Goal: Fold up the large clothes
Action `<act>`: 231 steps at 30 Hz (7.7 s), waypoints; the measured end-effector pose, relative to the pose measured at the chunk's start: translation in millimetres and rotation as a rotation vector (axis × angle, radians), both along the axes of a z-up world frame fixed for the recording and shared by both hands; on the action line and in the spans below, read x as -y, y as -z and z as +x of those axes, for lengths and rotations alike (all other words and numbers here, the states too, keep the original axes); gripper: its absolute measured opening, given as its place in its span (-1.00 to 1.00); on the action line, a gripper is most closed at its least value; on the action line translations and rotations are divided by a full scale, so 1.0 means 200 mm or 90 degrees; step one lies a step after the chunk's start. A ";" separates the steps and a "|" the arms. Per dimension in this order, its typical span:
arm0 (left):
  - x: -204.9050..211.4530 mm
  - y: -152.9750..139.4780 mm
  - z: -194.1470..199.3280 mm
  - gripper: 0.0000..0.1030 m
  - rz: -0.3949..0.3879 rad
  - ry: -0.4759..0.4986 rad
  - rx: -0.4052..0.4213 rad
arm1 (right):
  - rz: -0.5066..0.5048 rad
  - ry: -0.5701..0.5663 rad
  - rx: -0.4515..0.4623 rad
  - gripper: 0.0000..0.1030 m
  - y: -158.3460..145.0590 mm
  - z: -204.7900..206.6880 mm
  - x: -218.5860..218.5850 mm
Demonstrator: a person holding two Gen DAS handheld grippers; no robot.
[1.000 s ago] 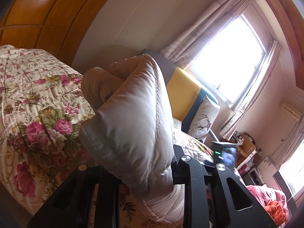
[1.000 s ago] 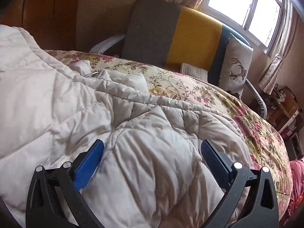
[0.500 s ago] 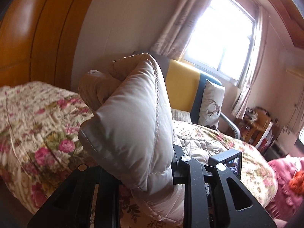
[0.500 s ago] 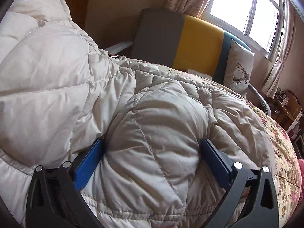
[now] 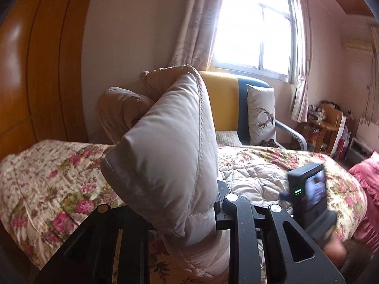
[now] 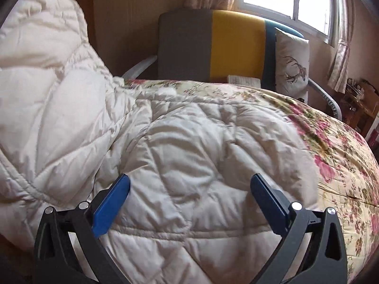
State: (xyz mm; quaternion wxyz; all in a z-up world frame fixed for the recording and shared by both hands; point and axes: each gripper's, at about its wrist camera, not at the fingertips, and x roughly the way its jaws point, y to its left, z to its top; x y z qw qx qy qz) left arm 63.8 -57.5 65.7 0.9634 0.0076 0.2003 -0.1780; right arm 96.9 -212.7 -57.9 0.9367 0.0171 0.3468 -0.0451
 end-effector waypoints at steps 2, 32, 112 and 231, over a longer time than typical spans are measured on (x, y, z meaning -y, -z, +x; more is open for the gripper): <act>0.06 0.00 -0.02 -0.54 0.029 0.009 0.015 | -0.005 0.031 0.014 0.97 -0.04 -0.07 0.12; 0.94 0.71 -0.18 -0.18 0.364 0.221 0.150 | 0.213 0.221 0.056 0.97 -0.17 -0.41 0.95; 0.78 0.56 0.44 0.74 0.329 0.112 0.135 | 0.282 0.097 0.115 0.33 -0.25 -0.13 0.94; 0.35 0.62 0.44 0.94 0.057 0.161 -0.230 | 0.118 0.159 0.015 0.96 -0.07 0.06 0.93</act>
